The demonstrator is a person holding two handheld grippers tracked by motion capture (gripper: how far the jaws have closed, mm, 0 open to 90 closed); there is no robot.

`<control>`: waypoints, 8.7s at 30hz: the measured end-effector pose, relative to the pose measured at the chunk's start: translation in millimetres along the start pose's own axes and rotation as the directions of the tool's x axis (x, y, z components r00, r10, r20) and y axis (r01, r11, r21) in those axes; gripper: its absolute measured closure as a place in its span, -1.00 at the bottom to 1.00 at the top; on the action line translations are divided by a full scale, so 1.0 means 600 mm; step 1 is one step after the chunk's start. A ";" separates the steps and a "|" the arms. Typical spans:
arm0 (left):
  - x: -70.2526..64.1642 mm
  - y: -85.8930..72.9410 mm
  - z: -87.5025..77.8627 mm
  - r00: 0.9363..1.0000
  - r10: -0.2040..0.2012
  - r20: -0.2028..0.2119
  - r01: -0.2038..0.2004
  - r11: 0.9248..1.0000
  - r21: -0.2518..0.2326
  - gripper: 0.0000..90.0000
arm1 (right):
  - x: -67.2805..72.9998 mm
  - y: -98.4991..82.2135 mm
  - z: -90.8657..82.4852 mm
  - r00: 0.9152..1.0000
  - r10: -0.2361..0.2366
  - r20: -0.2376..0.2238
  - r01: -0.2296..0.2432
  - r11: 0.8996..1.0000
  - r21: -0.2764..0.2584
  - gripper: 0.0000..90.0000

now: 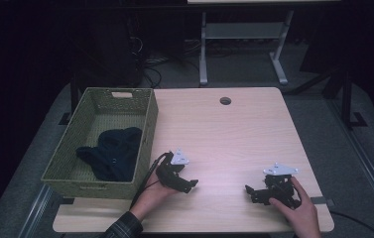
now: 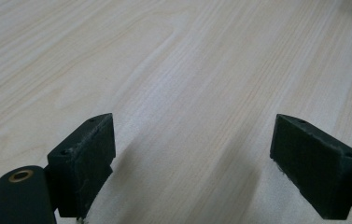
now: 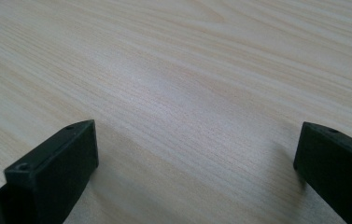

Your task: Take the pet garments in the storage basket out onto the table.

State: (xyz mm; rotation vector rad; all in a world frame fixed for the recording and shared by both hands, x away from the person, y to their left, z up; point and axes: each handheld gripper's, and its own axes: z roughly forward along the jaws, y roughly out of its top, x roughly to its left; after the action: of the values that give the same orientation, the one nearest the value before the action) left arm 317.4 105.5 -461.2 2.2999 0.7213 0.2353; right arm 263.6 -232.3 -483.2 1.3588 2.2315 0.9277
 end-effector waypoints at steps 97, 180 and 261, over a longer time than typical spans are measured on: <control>0.047 0.104 -0.128 1.000 -0.012 -0.002 0.012 0.996 -0.087 -0.69 | 0.001 0.000 0.000 1.000 0.005 -0.001 -0.005 1.000 0.001 -1.00; 0.251 -0.073 -0.242 0.966 -0.167 -0.199 0.192 0.975 0.111 -0.69 | 0.000 0.000 0.000 1.000 0.004 0.000 -0.004 1.000 -0.001 -1.00; 0.255 -0.014 -0.385 0.954 -0.298 -0.028 0.266 0.887 -0.377 0.55 | 0.000 0.000 0.000 1.000 0.004 0.000 -0.004 1.000 -0.001 -1.00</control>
State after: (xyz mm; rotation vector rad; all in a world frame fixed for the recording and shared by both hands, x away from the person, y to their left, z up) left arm 357.9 329.2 -302.6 1.8105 0.9573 0.3068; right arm 263.6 -232.0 -483.3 1.3636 2.2287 0.9308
